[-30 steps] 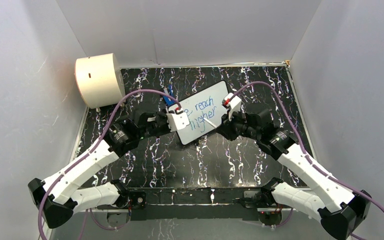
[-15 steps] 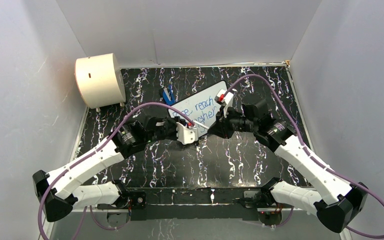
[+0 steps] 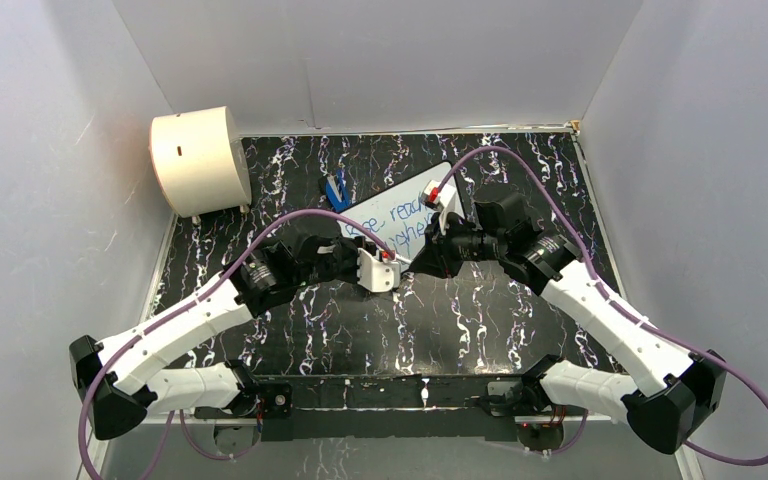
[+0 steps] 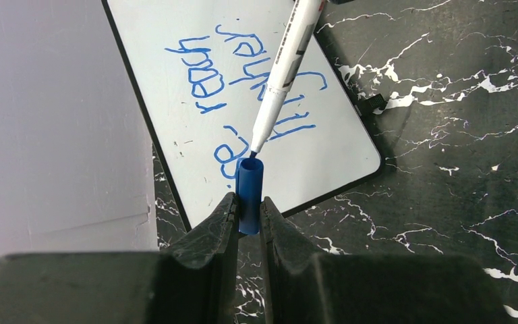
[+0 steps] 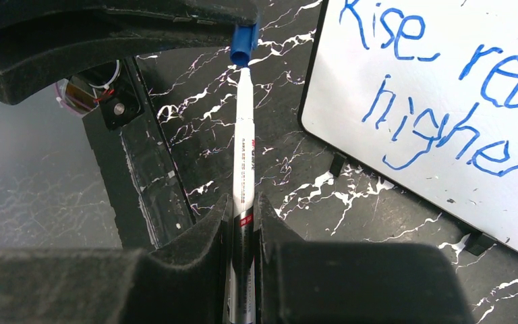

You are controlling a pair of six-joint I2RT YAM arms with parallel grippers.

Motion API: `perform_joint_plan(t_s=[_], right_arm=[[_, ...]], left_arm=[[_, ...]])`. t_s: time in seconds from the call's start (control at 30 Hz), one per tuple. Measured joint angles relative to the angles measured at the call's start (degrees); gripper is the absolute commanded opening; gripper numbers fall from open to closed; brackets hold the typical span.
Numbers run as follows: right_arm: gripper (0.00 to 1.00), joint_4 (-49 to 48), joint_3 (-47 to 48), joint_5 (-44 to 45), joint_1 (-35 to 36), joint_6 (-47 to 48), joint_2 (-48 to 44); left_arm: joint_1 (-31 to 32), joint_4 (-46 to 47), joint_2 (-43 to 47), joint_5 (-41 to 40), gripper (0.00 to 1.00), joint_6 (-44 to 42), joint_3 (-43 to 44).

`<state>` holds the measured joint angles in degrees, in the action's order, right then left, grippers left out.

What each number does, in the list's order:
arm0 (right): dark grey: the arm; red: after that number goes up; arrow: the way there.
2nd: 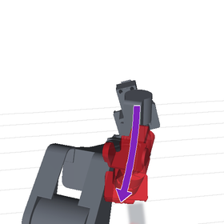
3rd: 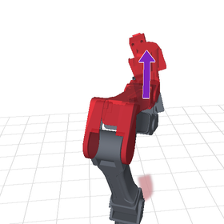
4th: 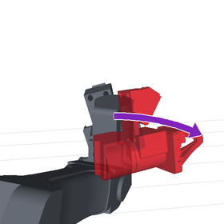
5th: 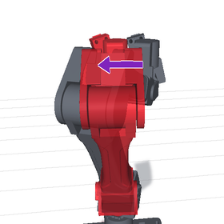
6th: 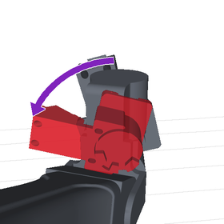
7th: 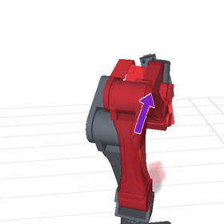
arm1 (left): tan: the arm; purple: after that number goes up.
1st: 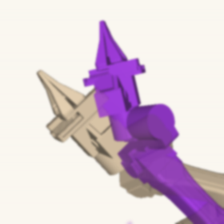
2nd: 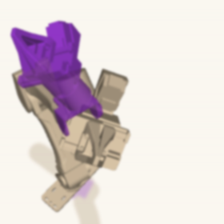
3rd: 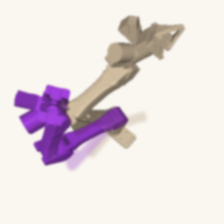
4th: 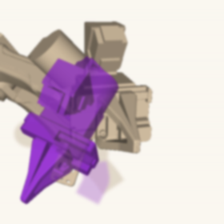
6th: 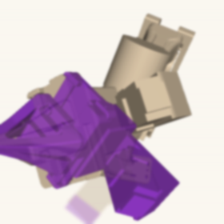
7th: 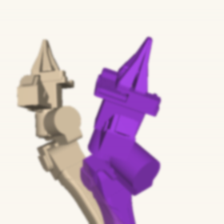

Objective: Write a sentence on the whiteboard
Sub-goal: Close the pen cap.

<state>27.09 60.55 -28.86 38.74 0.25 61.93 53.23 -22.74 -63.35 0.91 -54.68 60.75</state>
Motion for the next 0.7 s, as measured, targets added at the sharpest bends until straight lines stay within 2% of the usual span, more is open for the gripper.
perform_joint_plan(t_s=[0.7], right_arm=[[0.0,0.02,0.02,-0.48,0.0,-0.02,1.09]], left_arm=[[0.22,0.09,-0.85,-0.07,0.0,-0.87,0.0]])
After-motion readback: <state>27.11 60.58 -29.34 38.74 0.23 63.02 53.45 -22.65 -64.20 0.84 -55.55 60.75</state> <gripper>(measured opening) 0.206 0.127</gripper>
